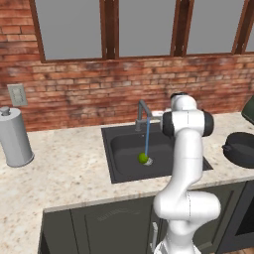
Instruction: Dump the lime from the pot into the sink. Then turn on the water and wash the lime. Then turn off the water and put the lime back in the pot.
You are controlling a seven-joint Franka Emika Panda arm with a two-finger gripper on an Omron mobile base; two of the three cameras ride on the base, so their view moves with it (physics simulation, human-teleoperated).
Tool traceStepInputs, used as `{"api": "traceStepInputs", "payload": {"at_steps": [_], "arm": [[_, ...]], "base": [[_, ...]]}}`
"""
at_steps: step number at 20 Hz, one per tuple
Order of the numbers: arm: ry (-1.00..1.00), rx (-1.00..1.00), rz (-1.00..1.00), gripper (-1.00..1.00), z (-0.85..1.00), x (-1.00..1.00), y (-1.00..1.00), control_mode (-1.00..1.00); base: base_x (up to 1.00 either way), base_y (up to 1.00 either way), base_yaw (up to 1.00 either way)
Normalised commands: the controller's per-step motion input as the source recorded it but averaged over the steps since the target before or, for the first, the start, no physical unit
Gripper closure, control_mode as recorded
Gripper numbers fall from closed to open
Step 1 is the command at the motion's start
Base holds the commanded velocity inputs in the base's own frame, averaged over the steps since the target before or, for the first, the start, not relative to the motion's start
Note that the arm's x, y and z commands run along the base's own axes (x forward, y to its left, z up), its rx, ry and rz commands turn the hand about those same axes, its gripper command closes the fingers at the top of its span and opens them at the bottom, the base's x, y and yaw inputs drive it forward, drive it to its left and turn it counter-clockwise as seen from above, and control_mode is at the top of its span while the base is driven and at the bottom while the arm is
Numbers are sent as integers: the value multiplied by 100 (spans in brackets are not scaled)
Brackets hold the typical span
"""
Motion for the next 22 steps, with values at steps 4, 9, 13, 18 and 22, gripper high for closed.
{"api": "traceStepInputs", "payload": {"at_steps": [4, 9, 13, 18, 22], "arm": [[0, 9, 2, -100, 0, 37, 0, -100], [0, 12, 6, -100, 0, 31, 0, -100], [0, 12, 8, -100, -1, 25, 0, -100], [0, 10, 9, -100, 0, 8, 15, -100], [-6, 6, 9, -100, 2, 1, 46, -100]], "base": [[0, 0, 0], [0, 0, 0], [0, 0, 0], [0, 0, 0], [0, 0, 0]]}}
